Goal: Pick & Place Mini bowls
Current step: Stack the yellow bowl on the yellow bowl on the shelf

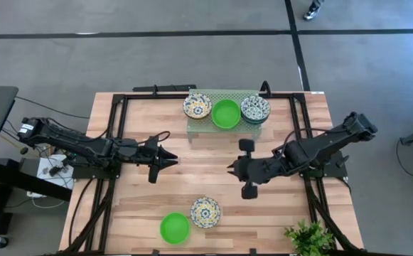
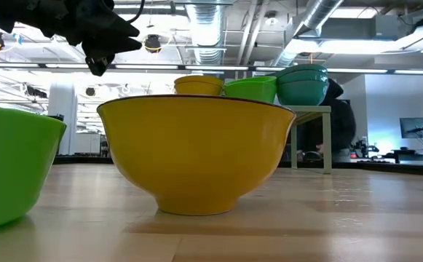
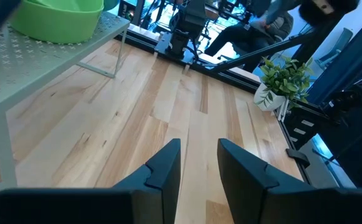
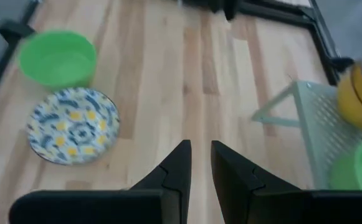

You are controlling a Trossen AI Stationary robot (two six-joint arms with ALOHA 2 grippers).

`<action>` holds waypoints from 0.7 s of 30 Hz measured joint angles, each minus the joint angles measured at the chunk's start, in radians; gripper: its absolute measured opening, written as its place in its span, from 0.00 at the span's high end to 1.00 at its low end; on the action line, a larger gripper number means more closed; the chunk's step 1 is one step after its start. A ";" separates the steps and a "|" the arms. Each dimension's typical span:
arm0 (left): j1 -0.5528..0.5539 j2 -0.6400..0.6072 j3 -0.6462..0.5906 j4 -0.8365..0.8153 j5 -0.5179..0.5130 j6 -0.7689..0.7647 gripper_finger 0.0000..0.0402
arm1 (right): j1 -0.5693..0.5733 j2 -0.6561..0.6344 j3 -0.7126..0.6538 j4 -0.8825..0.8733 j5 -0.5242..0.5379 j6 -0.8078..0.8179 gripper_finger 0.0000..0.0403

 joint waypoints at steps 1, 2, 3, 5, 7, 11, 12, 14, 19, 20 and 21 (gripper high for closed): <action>0.000 0.000 0.000 0.000 0.000 0.000 0.74 | 0.000 -0.001 -0.002 0.017 -0.010 -0.001 0.86; 0.000 0.000 0.000 0.000 0.000 0.000 0.74 | -0.005 -0.001 -0.008 0.035 -0.018 -0.002 0.86; 0.000 0.000 0.000 0.001 0.000 0.000 0.74 | -0.011 -0.001 -0.015 0.049 -0.024 -0.008 0.86; 0.000 0.000 0.000 0.002 0.000 0.000 0.74 | -0.023 0.000 -0.024 0.077 -0.032 -0.019 0.86; 0.000 0.000 0.000 0.006 0.000 0.000 0.74 | -0.034 -0.001 -0.025 0.096 -0.034 -0.018 0.86; 0.000 0.000 0.000 0.007 0.000 0.000 0.74 | -0.066 -0.001 -0.025 0.140 -0.108 -0.056 0.86; 0.000 0.000 0.000 0.007 0.000 0.000 0.74 | -0.077 -0.001 -0.025 0.159 -0.133 -0.073 0.87; 0.000 0.000 0.000 0.008 0.000 0.000 0.74 | -0.094 -0.001 -0.025 0.191 -0.191 -0.073 0.88; 0.000 0.000 0.000 0.008 0.001 0.000 0.74 | -0.112 0.037 -0.035 0.276 -0.348 -0.084 0.90; 0.000 0.000 0.000 0.007 0.001 0.000 0.74 | -0.109 0.053 -0.037 0.274 -0.355 -0.099 0.90; 0.000 0.000 0.000 0.007 0.001 0.000 0.74 | -0.105 0.071 -0.036 0.289 -0.364 -0.118 0.89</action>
